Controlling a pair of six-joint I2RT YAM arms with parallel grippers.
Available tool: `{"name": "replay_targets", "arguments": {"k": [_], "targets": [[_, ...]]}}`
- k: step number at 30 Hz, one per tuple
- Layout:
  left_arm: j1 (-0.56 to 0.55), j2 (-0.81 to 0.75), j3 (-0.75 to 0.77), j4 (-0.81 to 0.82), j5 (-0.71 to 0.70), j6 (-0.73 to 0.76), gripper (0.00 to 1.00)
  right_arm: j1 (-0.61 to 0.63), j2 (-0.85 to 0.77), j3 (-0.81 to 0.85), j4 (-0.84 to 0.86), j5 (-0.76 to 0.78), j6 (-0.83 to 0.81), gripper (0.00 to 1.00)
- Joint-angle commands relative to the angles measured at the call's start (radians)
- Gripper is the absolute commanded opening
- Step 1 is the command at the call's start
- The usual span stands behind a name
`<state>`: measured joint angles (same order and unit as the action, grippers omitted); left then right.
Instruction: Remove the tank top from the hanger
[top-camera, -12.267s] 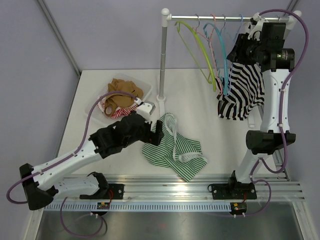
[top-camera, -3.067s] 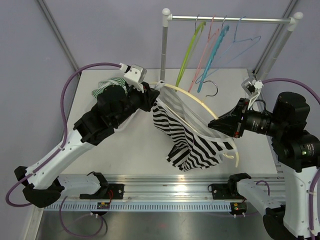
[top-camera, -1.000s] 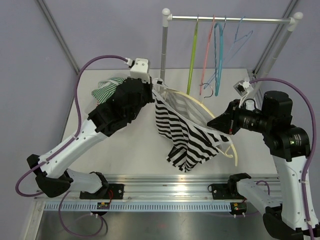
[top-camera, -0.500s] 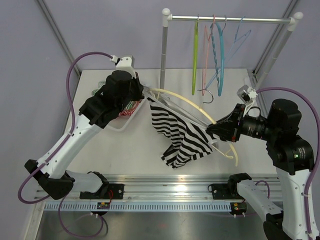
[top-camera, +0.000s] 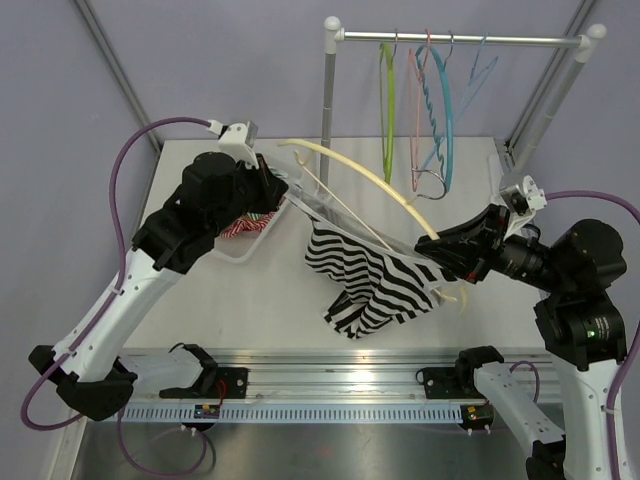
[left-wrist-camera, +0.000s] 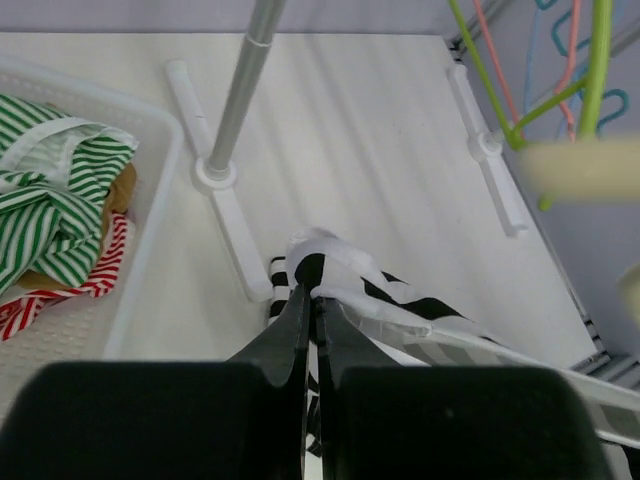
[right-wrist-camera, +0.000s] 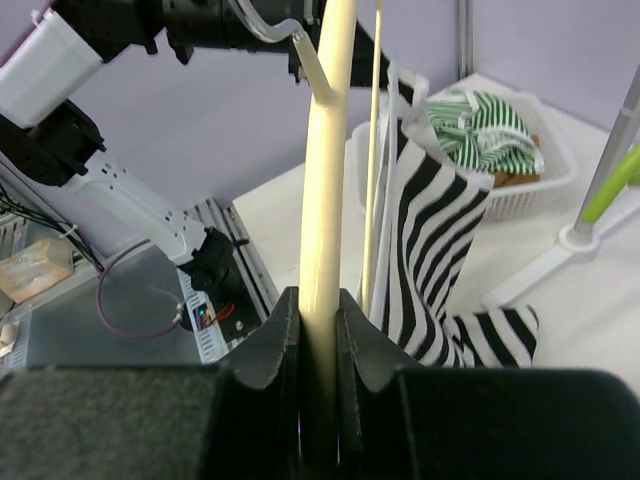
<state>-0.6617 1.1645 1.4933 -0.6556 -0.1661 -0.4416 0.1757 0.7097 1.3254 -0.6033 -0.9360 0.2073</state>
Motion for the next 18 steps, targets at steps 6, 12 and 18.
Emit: {"name": "replay_targets", "arguments": {"k": [6,12,18], "targets": [[-0.106,-0.062,-0.12,0.329,0.561,0.032,0.0,-0.001,0.007,-0.135,0.863,-0.023,0.43,0.0],[-0.245,-0.06,-0.182,0.428,0.648,0.11,0.0,-0.001,0.042,-0.261,1.178,0.089,0.601,0.0],[-0.259,-0.019,-0.16,0.161,0.08,0.064,0.0,-0.001,0.013,-0.004,0.386,0.455,0.244,0.0]]}}
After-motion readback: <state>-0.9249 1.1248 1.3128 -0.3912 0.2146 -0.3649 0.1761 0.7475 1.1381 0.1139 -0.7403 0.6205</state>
